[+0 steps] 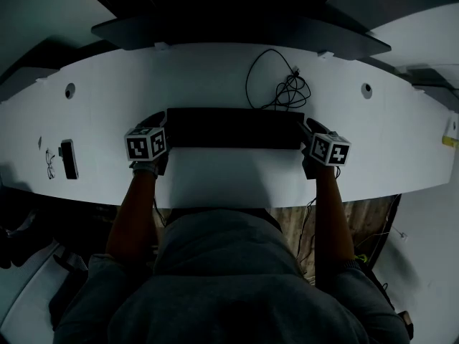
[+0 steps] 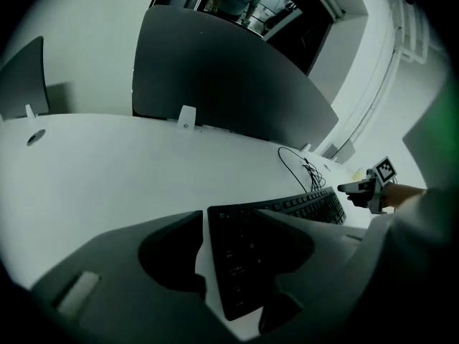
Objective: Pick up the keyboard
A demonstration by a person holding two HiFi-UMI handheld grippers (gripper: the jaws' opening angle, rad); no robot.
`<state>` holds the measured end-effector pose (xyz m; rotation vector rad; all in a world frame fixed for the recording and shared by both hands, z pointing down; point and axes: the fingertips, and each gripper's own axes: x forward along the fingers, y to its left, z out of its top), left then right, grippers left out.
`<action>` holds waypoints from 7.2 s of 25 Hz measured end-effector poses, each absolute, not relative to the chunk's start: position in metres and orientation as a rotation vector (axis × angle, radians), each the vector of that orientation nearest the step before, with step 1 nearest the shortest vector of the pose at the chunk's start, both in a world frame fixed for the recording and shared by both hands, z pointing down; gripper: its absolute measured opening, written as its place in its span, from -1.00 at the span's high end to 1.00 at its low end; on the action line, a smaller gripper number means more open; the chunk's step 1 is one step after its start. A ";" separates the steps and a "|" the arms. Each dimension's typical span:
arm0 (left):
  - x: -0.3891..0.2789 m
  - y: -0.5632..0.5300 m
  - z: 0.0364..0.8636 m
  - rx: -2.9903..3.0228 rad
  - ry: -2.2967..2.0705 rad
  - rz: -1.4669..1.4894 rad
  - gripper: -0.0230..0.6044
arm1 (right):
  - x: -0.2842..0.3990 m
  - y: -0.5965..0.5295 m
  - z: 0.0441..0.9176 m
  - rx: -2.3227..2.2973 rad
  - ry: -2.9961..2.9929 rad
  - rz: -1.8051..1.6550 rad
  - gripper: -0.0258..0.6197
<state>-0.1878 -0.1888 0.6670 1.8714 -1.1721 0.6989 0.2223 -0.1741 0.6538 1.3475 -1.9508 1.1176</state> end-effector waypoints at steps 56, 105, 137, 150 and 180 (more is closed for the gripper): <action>-0.161 -0.199 0.688 1.705 -1.035 0.693 0.06 | 0.204 -0.189 0.690 1.222 -1.828 1.351 0.08; -0.152 -0.163 0.355 2.259 -1.442 0.316 0.04 | 0.214 -0.170 0.353 1.524 -2.482 0.604 0.08; -0.169 -0.110 0.200 2.493 -1.567 0.083 0.03 | 0.199 -0.108 0.192 1.646 -2.671 0.202 0.08; -0.167 -0.121 0.182 2.512 -1.572 0.058 0.03 | 0.201 -0.118 0.170 1.649 -2.679 0.152 0.08; -0.168 -0.136 0.173 2.558 -1.576 0.025 0.03 | 0.200 -0.127 0.164 1.672 -2.692 0.108 0.08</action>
